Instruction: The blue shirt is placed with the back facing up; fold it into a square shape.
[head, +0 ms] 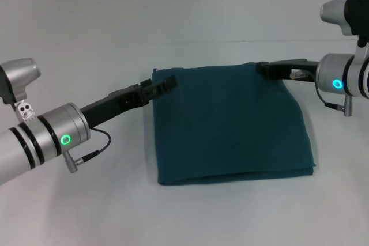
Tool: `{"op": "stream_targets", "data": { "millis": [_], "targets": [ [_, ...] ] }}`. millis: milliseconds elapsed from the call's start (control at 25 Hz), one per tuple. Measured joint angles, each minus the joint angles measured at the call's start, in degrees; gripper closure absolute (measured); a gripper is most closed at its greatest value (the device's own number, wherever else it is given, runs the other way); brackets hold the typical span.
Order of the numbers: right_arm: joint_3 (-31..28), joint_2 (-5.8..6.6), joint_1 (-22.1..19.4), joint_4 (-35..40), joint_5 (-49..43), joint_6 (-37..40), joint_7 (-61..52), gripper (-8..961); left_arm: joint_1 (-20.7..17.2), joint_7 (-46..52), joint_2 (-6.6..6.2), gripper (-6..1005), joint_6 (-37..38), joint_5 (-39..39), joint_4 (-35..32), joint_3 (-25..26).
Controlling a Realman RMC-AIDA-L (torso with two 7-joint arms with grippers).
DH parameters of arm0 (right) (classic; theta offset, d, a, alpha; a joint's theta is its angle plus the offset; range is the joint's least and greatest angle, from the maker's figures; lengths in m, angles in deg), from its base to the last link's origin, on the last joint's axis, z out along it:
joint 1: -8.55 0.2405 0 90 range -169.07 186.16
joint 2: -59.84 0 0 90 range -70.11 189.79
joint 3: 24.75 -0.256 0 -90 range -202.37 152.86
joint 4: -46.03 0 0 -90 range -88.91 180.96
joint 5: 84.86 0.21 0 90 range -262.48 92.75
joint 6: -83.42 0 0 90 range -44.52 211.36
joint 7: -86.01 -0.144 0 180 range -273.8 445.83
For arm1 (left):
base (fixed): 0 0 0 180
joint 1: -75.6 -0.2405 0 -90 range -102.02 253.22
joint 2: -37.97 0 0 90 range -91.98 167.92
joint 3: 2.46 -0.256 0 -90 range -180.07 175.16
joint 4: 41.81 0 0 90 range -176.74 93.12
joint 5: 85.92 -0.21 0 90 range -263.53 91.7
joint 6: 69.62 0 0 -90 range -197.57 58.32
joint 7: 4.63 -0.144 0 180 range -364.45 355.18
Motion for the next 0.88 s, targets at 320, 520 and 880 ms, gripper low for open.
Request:
{"op": "stream_targets", "data": {
  "millis": [320,520,880],
  "targets": [
    [4.6,-0.73,4.2,-5.7,-1.3,-8.4,0.3,930,0.0,0.0,0.10,112,0.1,0.0,0.0,0.2],
    [8.6,-1.23,5.8,-8.6,-1.3,-14.1,0.3,925,0.1,0.0,0.09,112,0.0,0.0,0.0,0.2],
    [9.0,-1.16,2.3,-3.4,3.3,-12.5,1.1,915,0.4,0.0,0.09,111,-0.6,0.0,0.0,0.3]
  ]
}}
